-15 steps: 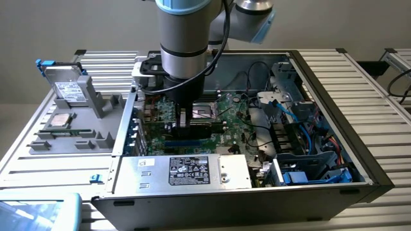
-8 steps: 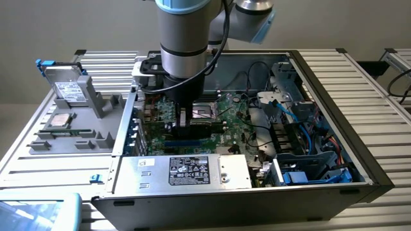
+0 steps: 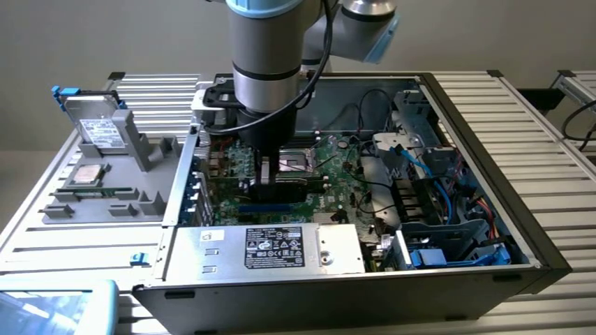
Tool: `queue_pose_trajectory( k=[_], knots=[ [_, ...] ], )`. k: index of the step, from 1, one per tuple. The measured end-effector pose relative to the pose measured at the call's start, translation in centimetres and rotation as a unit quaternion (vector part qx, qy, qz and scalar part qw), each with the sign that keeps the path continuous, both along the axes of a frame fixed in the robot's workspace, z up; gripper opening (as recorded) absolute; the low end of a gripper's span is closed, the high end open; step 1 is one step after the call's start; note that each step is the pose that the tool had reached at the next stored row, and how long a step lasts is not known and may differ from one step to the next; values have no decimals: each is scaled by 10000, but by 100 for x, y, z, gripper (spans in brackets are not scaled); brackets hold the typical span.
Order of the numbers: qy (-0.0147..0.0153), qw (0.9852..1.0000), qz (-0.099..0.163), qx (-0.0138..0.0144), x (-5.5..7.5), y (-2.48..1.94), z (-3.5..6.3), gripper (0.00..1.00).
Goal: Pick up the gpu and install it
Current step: 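Insert the gpu into the slot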
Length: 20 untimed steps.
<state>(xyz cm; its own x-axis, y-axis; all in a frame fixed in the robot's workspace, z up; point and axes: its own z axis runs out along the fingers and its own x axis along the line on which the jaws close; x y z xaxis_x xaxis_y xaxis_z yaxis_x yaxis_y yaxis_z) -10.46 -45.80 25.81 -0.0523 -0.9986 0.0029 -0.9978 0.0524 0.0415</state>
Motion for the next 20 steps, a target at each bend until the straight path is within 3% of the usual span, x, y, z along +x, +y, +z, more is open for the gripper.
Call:
queue_pose_trajectory(
  k=[20],
  knots=[
    [-28, 10000, 34, 3, -14, 0, -1, 28]
  ],
)
